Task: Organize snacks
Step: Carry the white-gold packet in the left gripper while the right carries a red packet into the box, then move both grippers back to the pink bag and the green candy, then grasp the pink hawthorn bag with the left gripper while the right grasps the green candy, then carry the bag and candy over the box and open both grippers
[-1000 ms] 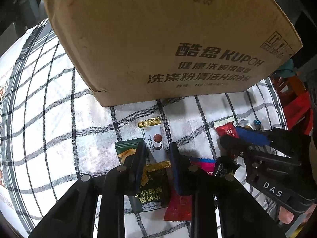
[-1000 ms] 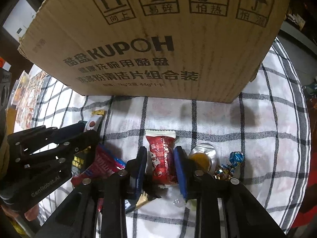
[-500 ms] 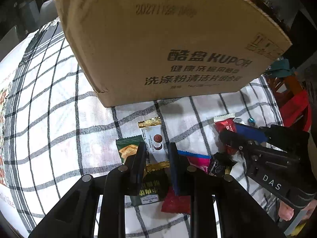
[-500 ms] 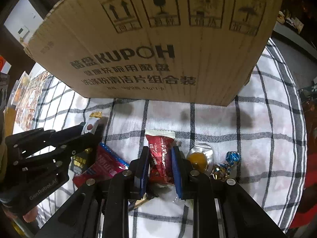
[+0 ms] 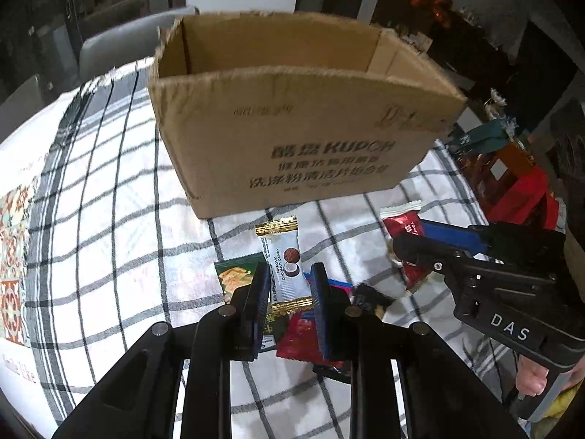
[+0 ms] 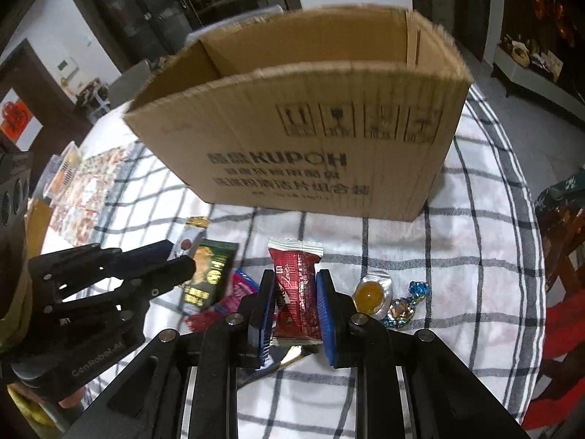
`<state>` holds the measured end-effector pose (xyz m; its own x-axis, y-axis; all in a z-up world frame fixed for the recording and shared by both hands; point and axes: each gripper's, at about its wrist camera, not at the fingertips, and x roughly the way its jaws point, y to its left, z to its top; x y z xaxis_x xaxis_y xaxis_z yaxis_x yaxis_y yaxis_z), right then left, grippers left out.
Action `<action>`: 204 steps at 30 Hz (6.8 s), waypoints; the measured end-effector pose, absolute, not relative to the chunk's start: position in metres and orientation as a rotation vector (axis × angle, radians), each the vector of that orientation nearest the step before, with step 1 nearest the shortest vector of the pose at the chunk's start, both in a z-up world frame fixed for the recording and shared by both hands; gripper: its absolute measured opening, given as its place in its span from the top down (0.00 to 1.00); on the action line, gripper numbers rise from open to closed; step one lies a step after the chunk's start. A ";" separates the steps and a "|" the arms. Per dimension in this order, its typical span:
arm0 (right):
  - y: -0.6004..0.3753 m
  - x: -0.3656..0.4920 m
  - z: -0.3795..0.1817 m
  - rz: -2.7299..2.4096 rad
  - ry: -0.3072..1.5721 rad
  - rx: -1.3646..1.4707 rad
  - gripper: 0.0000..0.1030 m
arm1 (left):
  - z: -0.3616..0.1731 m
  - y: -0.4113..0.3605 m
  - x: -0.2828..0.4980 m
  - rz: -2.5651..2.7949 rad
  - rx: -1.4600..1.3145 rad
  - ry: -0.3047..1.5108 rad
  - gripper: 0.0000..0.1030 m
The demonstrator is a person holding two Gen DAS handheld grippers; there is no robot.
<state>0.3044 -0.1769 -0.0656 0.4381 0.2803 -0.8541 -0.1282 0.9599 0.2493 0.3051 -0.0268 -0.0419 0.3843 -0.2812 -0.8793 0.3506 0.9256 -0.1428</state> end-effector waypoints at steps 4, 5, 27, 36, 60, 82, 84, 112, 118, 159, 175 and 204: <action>-0.178 0.296 -0.044 0.267 1.036 0.150 0.77 | -0.023 -0.023 0.298 -0.411 0.063 1.055 0.77; -0.179 0.294 -0.040 0.270 1.025 0.152 0.77 | -0.018 -0.024 0.297 -0.411 0.061 1.040 0.78; -0.196 0.300 0.047 0.255 0.821 0.175 0.77 | 0.071 -0.031 0.305 -0.426 0.059 0.826 0.78; -0.203 0.329 0.070 0.242 0.781 0.168 0.77 | 0.087 -0.035 0.332 -0.408 0.064 0.795 0.78; -0.211 0.359 0.050 0.165 0.837 0.120 0.68 | 0.071 -0.038 0.361 -0.362 0.099 0.819 0.60; -0.214 0.285 0.015 0.158 0.939 0.142 0.68 | 0.047 -0.038 0.284 -0.401 0.131 0.868 0.59; -0.215 0.283 0.010 0.158 0.957 0.148 0.68 | 0.039 -0.039 0.281 -0.406 0.132 0.891 0.59; -0.221 0.271 -0.087 0.092 1.256 0.213 0.68 | -0.057 -0.049 0.272 -0.488 0.171 1.204 0.54; -0.223 0.274 -0.103 0.070 1.297 0.216 0.68 | -0.072 -0.052 0.278 -0.498 0.182 1.255 0.54; -0.208 0.288 -0.146 0.006 1.357 0.220 0.74 | -0.114 -0.069 0.295 -0.453 0.195 1.327 0.63; -0.201 0.268 -0.107 0.049 1.286 0.178 0.74 | -0.072 -0.058 0.280 -0.462 0.148 1.232 0.64; -0.220 0.270 -0.005 0.114 1.046 0.250 0.74 | 0.036 -0.052 0.273 -0.481 0.071 0.954 0.64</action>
<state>0.2697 -0.2199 -0.0047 0.4984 0.2118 -0.8407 0.0249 0.9658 0.2581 0.2733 -0.0521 0.0356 0.4821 -0.3633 -0.7973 0.4250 0.8927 -0.1498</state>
